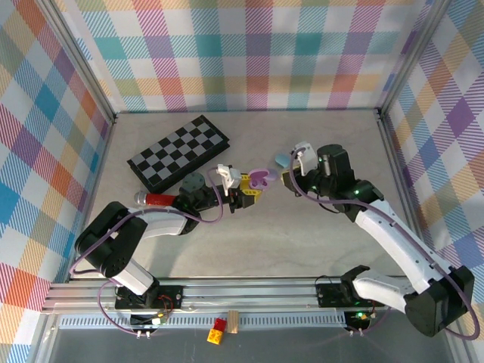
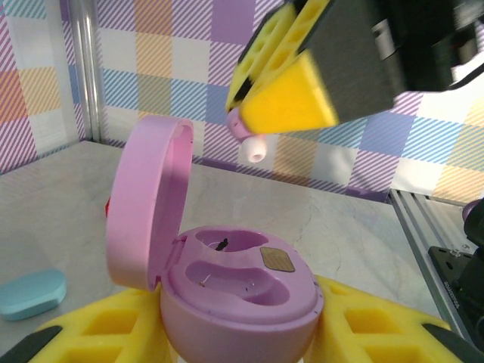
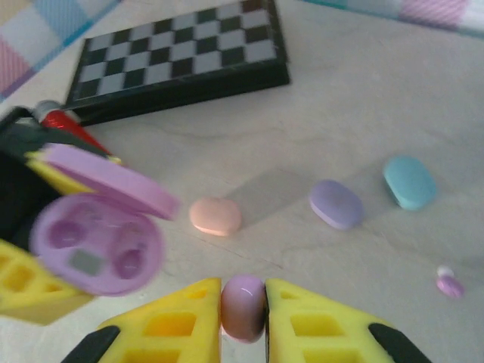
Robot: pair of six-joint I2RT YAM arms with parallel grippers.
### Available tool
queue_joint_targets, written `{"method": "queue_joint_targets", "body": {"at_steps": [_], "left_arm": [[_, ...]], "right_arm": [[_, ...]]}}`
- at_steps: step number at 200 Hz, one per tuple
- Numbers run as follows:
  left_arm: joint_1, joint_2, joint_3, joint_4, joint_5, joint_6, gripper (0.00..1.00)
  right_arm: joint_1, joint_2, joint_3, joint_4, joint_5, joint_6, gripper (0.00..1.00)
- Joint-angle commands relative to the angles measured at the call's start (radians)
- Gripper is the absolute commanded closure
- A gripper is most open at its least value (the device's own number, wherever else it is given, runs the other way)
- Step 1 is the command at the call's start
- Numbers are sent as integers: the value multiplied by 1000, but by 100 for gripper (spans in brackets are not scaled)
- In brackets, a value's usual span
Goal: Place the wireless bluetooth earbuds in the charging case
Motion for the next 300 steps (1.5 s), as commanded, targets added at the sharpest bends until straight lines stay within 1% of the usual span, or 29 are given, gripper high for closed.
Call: {"method": "queue_joint_targets", "body": {"at_steps": [1,8,49,121,158,271,285,300], "left_arm": [[9,3,29,-7,42,29,60],[9,0,31,-14,45,31,60],[9,-22,28,-39,53,41,60],[9,-43,28,-53,60,41,60],[9,-31,23,-10,62,13,60],[9,-25,32,-18,59,13,60],[9,-30,31,-17,59,11,60],[9,-34,32,-21,59,14,60]], "right_arm": [[67,20,71,-43,36,-83,83],[92,34,89,-52,52,-133,83],[168,106,142,-78,121,-188,83],[185,156,136,-95,173,-233,83],[186,169,131,-102,157,-234,84],[200,161,120,-130,104,-264,84],[200,164,122,-140,108,-271,81],[200,167,124,-140,114,-274,71]]}}
